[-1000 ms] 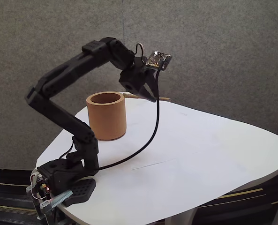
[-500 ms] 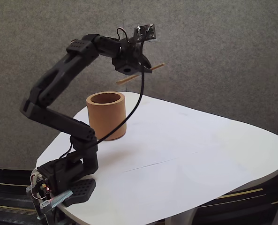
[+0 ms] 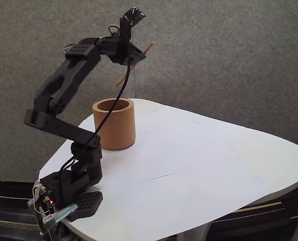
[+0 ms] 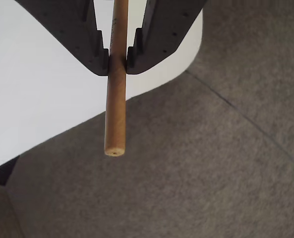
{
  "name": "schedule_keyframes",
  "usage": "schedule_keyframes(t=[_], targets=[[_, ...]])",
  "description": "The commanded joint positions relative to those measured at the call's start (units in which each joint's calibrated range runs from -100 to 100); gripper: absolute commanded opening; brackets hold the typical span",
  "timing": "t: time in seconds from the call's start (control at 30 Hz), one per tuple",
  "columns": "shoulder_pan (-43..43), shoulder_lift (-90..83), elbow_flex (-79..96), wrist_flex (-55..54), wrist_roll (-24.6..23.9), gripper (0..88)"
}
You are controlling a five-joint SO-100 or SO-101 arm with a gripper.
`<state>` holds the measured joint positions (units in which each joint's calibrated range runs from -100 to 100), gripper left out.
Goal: Grab the pen and put it in the pen holder.
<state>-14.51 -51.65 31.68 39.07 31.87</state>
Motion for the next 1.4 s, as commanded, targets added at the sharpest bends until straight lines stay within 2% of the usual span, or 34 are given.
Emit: schedule_keyframes(t=[0.0, 0.3, 0.43, 0.63, 1.37], targets=[[-2.7, -0.8, 3.5, -6.9, 3.7, 0.8], [-5.9, -0.8, 11.7, -19.4, 7.9, 0.8], [-6.7, -3.9, 15.6, -22.1, 8.2, 0.8], [-10.5, -12.5, 26.4, -25.3, 11.1, 0.8], [-13.4, -29.8, 49.5, -25.5, 13.2, 0.8]])
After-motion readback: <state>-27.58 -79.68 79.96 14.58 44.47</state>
